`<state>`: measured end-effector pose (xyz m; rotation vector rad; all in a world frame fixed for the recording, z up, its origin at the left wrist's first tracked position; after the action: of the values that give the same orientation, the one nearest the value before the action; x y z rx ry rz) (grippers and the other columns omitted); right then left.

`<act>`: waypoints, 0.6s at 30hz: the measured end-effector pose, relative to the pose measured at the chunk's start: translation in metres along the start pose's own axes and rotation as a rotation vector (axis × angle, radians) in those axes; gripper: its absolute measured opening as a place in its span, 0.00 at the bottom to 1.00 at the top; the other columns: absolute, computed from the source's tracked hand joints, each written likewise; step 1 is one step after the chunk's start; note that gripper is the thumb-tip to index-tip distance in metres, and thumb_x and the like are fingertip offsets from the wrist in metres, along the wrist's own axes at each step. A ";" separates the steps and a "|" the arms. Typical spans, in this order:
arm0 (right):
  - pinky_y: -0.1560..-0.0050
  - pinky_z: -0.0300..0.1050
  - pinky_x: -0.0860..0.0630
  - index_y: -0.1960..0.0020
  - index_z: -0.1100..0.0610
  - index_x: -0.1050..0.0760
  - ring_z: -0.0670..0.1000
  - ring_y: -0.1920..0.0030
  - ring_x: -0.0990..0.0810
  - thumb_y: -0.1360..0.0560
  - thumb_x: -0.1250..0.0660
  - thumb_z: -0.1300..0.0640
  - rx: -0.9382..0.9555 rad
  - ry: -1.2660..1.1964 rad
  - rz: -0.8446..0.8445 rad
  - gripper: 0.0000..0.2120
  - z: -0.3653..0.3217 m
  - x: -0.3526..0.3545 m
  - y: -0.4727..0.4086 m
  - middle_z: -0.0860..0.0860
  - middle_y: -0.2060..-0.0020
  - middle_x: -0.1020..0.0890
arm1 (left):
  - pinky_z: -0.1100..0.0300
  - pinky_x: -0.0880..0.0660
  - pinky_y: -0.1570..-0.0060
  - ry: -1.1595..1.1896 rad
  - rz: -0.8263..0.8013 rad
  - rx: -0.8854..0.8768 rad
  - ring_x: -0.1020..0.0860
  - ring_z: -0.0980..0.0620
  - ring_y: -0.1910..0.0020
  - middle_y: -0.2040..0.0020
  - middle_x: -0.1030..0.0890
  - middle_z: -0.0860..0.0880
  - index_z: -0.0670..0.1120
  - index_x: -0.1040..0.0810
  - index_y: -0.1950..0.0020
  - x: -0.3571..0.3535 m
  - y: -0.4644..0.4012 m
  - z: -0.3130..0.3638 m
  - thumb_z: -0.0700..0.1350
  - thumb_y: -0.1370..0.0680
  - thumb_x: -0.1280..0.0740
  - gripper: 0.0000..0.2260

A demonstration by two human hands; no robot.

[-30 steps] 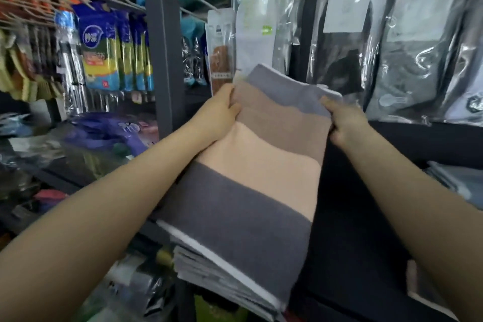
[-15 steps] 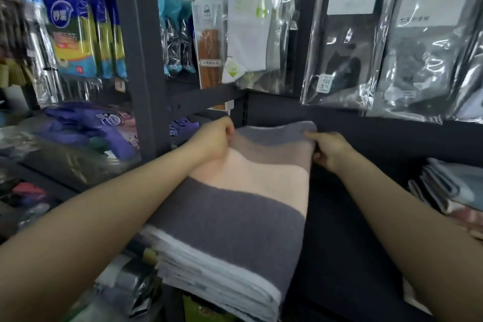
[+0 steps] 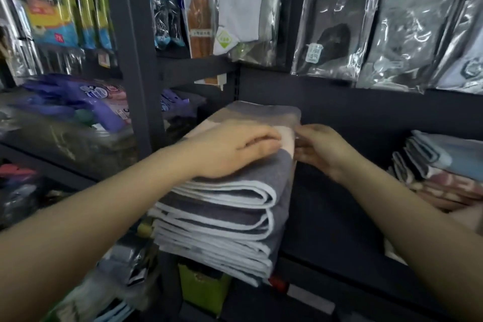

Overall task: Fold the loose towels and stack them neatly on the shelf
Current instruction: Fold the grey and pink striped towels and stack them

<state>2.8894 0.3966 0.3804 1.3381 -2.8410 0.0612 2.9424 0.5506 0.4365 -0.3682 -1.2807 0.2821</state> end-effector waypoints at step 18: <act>0.60 0.45 0.31 0.60 0.57 0.19 0.51 0.57 0.28 0.29 0.34 0.63 1.165 1.170 0.004 0.05 0.009 -0.083 0.167 0.53 0.61 0.20 | 0.73 0.34 0.62 0.126 0.474 0.117 0.27 0.66 0.63 0.66 0.24 0.58 0.44 0.21 0.57 -0.004 0.075 0.006 0.48 0.26 0.35 0.08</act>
<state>2.8132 0.5664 0.3640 0.7549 -1.6434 1.9171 2.9352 0.6180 0.4025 -0.5788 -1.0363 0.7204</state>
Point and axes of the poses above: each hand's wrist, its own y-axis away from the middle knuckle, its own x-axis out of the back of the hand, z = x × y, the point moved 7 cm from there along -y, towards the middle knuckle
